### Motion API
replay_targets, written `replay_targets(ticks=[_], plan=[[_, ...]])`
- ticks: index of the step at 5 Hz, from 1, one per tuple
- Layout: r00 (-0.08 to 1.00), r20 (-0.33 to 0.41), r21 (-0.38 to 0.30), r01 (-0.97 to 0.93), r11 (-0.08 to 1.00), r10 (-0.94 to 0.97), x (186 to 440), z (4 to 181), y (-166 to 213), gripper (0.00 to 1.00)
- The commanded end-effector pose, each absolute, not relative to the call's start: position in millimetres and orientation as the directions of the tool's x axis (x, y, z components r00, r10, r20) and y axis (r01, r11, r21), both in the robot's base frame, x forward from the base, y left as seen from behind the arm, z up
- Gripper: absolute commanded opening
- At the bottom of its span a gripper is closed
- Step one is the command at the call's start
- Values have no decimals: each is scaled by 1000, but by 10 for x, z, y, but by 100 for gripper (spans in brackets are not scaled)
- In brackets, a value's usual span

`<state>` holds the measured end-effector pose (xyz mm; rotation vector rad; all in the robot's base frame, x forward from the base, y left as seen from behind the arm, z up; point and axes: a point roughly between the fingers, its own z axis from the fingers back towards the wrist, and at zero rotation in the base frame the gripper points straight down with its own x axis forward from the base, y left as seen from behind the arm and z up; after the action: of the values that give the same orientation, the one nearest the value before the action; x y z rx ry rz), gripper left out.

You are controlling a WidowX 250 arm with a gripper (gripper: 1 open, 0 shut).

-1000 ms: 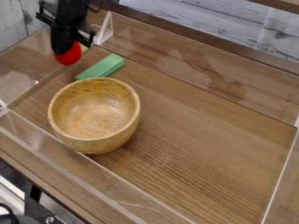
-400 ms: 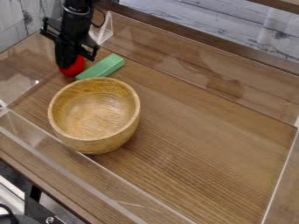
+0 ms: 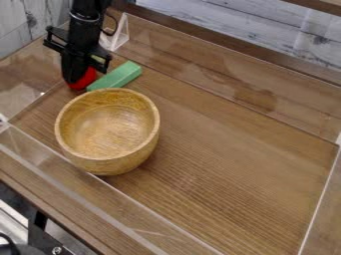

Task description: Move the red fruit to the left side of the table

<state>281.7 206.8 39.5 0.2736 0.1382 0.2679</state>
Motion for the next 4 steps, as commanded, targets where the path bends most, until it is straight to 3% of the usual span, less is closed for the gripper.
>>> replay_targets(ticks=[1,4], plan=[[935,-59,279,-321,905,350,2878,511,2174,100],[919,-32,161,-383,910,393,2818,865,2170,100]])
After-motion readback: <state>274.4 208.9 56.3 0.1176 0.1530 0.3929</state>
